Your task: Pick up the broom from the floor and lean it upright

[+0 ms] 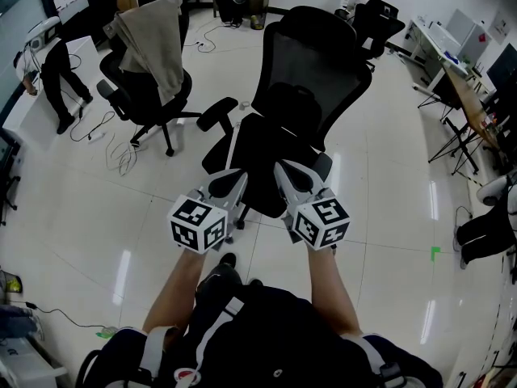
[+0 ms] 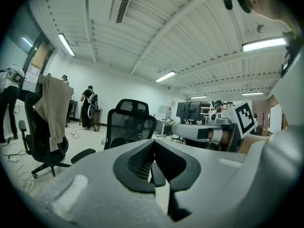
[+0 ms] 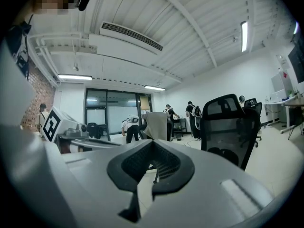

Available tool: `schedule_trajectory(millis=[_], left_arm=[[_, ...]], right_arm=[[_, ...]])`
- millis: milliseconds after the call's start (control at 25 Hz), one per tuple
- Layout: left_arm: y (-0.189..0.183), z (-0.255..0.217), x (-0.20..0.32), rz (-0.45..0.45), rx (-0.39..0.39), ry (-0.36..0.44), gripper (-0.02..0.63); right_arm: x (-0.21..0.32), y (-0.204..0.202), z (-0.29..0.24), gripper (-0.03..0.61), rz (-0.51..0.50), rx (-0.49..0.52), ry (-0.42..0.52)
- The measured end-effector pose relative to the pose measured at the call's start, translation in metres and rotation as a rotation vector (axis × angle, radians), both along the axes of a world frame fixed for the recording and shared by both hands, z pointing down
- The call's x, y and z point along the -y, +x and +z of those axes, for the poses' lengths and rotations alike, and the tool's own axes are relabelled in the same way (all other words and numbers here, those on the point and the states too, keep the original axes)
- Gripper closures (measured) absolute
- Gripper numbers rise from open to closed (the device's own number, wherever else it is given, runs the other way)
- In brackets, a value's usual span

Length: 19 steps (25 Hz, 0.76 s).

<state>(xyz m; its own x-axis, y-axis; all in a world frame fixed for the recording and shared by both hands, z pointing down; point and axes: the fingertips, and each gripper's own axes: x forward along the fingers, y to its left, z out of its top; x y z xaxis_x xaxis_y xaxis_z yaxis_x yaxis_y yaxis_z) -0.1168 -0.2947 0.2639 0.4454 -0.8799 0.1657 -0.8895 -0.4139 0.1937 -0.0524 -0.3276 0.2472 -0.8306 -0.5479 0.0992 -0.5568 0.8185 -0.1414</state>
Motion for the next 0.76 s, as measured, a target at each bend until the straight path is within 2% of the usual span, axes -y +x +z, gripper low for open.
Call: schedule_trajectory(millis=[760], left_arm=[[0.0083, 0.0000, -0.0091, 0.013, 0.006, -0.012, 0.612]], right_arm=[[-0.0087, 0.0072, -0.0027, 0.575, -0.006, -0.006, 0.006]])
